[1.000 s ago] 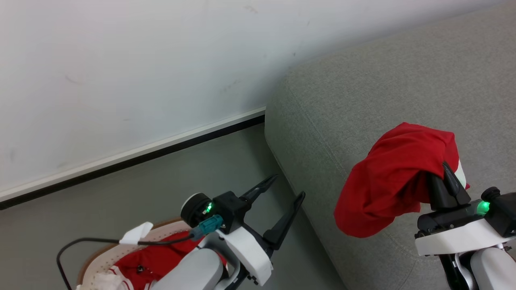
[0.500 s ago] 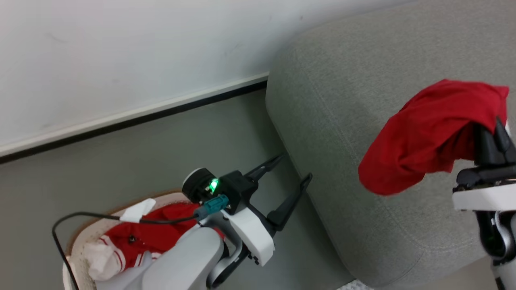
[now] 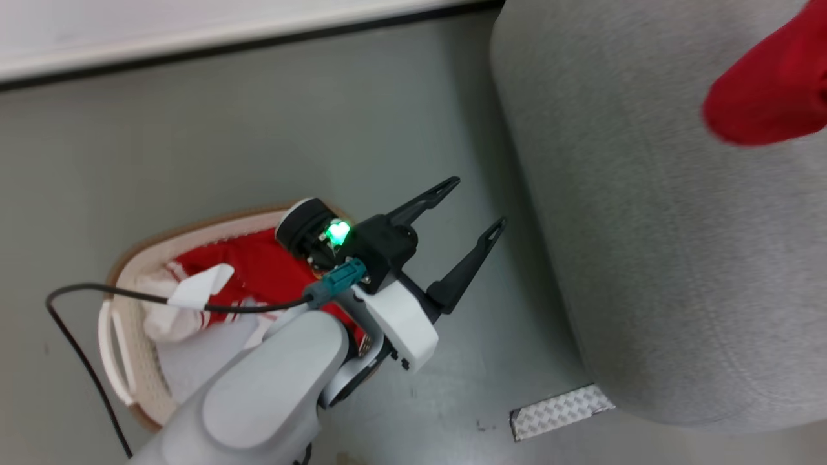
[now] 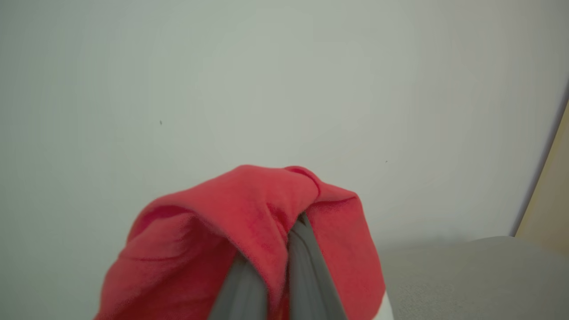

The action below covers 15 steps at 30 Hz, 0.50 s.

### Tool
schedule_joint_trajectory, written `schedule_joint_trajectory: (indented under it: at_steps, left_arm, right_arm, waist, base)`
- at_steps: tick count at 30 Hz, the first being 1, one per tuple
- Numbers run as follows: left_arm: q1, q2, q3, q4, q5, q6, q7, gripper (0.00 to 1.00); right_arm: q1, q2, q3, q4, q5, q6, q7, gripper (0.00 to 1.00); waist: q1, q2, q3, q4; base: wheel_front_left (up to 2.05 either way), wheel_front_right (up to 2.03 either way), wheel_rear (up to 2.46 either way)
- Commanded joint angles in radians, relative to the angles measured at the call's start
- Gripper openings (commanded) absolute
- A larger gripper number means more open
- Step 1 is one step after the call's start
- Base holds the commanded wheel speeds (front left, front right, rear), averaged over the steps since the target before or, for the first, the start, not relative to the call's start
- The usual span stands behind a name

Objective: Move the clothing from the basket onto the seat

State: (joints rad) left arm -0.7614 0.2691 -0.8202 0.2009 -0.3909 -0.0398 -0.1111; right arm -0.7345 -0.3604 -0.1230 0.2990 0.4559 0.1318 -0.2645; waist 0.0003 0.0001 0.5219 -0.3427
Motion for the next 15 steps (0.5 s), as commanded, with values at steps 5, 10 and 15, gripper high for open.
schedule_joint_trajectory:
  at_steps: [5, 10, 15]
  left_arm:
    - [-0.042, 0.007, -0.001, -0.028, 0.020, 0.005, 0.010, 1.00]
    - [-0.068, 0.003, -0.002, -0.036, 0.028, 0.007, 0.017, 1.00]
    - [-0.082, -0.001, -0.004, -0.039, 0.029, 0.011, 0.013, 1.00]
  right_arm:
    - [-0.084, -0.050, -0.081, 0.069, -0.013, -0.002, 0.001, 0.00]
    - [-0.156, -0.108, -0.110, 0.186, -0.025, -0.002, 0.001, 0.00]
    - [-0.222, -0.165, -0.089, 0.318, 0.010, -0.002, 0.001, 0.00]
  waist:
    - [-0.0003, -0.0001, 0.121, 0.080]
    - [-0.0003, -0.0001, 0.171, 0.109]
    - [-0.0003, -0.0001, 0.208, 0.128]
  base:
    - [0.00, 0.00, 0.00]
    - [0.00, 0.00, 0.00]
    - [0.00, 0.00, 0.00]
